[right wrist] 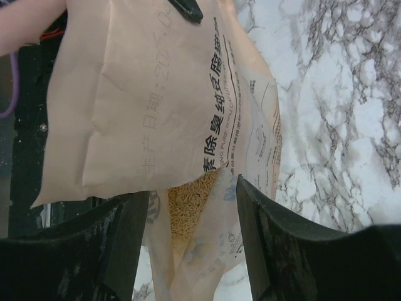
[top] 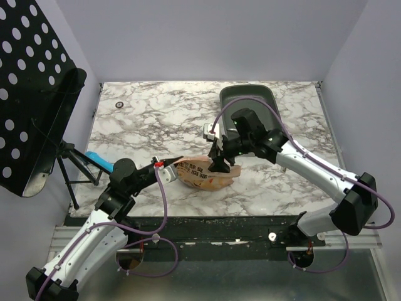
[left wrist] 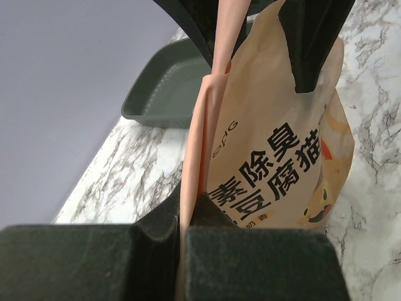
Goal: Fill the litter box with clean litter
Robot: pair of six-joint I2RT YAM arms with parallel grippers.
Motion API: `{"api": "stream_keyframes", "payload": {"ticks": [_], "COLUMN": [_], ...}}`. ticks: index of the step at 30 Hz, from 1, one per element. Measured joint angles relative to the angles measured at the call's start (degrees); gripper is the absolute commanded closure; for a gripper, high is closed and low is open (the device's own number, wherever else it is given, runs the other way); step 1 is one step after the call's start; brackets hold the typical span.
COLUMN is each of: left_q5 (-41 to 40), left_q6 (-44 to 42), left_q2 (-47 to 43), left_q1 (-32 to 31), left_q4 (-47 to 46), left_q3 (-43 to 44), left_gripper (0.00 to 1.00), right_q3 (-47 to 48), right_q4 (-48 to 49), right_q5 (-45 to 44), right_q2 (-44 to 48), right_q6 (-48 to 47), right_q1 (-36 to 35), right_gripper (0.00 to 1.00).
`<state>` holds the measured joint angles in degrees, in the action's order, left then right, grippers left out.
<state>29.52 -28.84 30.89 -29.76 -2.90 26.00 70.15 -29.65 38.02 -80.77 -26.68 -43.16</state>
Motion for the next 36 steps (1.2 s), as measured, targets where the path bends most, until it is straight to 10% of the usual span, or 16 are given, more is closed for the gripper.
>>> {"api": "stream_keyframes", "payload": {"ticks": [10,17,36], "left_q5": [0.0,-0.2,-4.7], "left_q6": [0.2,0.2,0.0], "left_q2": [-0.1,-0.4,-4.6], "left_q1": [0.0,-0.3,-1.1], "left_q4": [0.0,0.0,-3.0], "left_q3": [0.0,-0.2,-4.4], "left_gripper": [1.0,1.0,0.98], "right_q3": [0.0,0.0,-4.0], "right_q4": [-6.8,-8.7,8.4], "right_q5": [-4.2,-12.3,-37.4], "right_q2": [-4.6,-5.2,-3.0], "right_q6": [-3.3,-2.8,16.5], "right_q1": [0.0,0.0,-3.7], "right_gripper": [0.45,0.99,0.99]}}
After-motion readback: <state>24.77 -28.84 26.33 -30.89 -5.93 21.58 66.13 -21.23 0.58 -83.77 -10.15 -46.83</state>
